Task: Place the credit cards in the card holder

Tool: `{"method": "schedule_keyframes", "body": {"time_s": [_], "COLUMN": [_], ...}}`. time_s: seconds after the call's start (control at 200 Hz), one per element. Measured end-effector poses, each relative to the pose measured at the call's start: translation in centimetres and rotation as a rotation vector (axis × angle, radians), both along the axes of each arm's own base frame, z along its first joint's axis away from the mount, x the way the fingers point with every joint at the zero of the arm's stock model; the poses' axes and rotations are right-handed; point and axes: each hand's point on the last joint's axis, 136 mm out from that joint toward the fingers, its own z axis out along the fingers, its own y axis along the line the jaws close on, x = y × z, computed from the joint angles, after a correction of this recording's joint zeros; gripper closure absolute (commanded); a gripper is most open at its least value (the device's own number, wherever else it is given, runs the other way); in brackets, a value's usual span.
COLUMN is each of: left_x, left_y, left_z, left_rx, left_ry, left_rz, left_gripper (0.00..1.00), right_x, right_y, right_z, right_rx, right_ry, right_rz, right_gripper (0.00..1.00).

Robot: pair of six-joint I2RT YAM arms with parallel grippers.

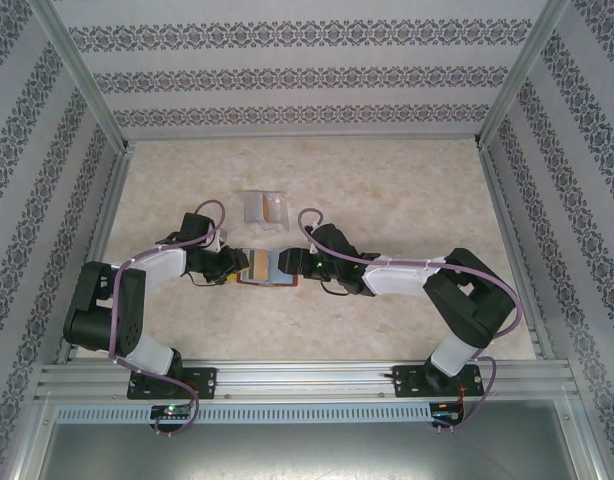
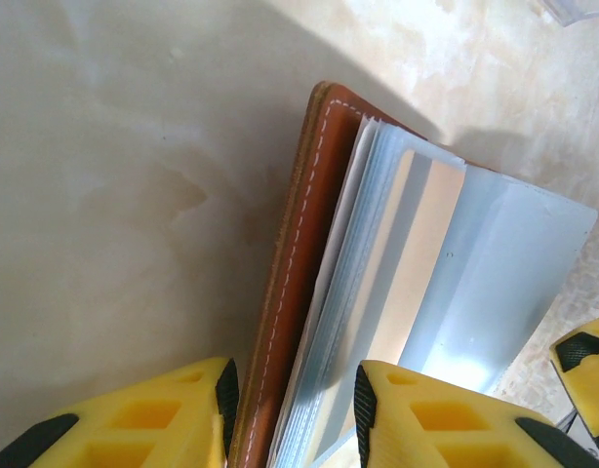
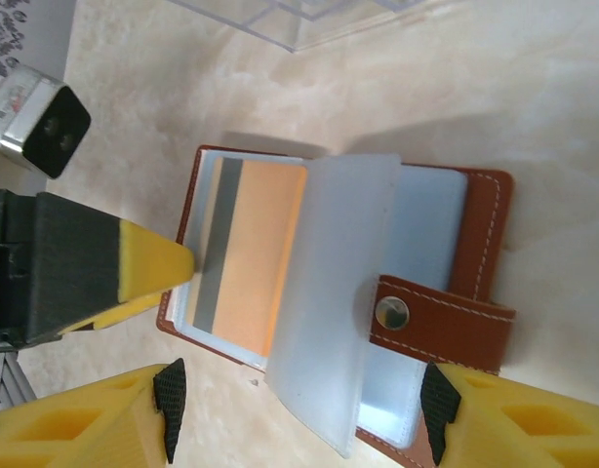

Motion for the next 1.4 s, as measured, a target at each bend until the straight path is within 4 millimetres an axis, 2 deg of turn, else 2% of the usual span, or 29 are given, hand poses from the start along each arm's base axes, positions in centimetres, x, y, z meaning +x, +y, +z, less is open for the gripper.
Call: {"method": "schedule_keyframes", "body": {"time_s": [0.365, 0.565, 0.874, 0.999, 1.154, 1.219, 1.234, 1.249, 1.399], "left_x": [-0.1, -0.1, -0.1, -0.1, -0.3, -0.1, 0.0, 0.0, 0.3], "left_y": [0.0, 0.0, -0.1, -0.3, 0.7, 1.5, 1.8, 2.0, 4.0], "left_z": [0.0, 0.0, 0.0, 0.2, -0.2, 0.2, 0.3, 0.4, 1.3], "left_rx": [0.001, 0.001, -0.005, -0.023, 0.001, 0.017, 0.022, 0.028, 0.082], "left_ry": [0.003, 0.003, 0.003, -0.002, 0.003, -0.010, -0.018, -0.019, -0.048], "left_rz": [0.000, 0.000, -0.001, 0.001, 0.044, 0.077, 0.086, 0.097, 0.160], "left_gripper": [0.61, 0.61, 0.60, 0.45, 0.28, 0.14, 0.05, 0.00, 0.01], "right_x": [-1.7, -1.4, -0.5, -1.0, -0.9, -0.5, -0.4, -0.3, 0.6], "right_y": [1.6, 2.9, 6.5, 8.0, 8.3, 8.6, 8.7, 8.8, 9.5], "right_z": [-2.6, -1.8, 0.0, 0.3, 0.4, 0.9, 1.1, 1.2, 2.3], "right_rx": [-0.003, 0.025, 0.094, 0.112, 0.117, 0.130, 0.135, 0.139, 0.174], "right_ry": [0.076, 0.065, 0.029, 0.027, 0.027, 0.014, 0.011, 0.006, -0.025], "right_rz": [0.019, 0.047, 0.112, 0.148, 0.154, 0.151, 0.153, 0.149, 0.140], "right_gripper": [0.33, 0.33, 0.33, 0.34, 0.33, 0.33, 0.33, 0.33, 0.33]}}
